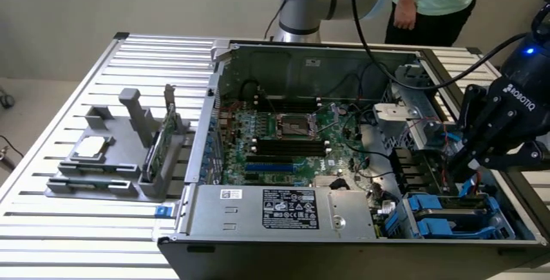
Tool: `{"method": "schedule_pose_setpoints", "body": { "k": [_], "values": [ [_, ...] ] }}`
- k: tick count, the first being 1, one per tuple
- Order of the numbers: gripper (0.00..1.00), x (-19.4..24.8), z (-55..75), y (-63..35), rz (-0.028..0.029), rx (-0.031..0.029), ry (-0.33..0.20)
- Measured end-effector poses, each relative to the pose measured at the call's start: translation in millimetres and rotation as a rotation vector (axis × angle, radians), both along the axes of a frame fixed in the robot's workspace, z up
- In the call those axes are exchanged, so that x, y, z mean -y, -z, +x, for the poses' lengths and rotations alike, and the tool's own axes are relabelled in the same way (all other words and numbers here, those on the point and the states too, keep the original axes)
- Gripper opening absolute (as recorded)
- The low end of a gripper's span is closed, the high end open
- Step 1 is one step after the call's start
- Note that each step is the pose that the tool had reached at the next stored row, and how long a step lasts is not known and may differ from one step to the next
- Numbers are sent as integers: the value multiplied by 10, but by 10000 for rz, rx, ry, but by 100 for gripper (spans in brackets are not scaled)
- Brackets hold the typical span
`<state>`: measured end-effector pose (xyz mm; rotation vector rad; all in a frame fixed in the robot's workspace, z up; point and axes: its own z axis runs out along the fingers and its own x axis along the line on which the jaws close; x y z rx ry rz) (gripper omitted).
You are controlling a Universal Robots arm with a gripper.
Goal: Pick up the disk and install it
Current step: 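Insert the second disk wire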
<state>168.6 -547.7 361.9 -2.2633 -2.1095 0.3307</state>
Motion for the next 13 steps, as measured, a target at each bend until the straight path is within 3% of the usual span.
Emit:
{"method": "schedule_pose_setpoints", "body": {
  "k": [9, 13],
  "values": [
    [16, 8, 33, 93, 0, -10, -7],
    [16, 55, 48, 124, 19, -27, -8]
  ]
}}
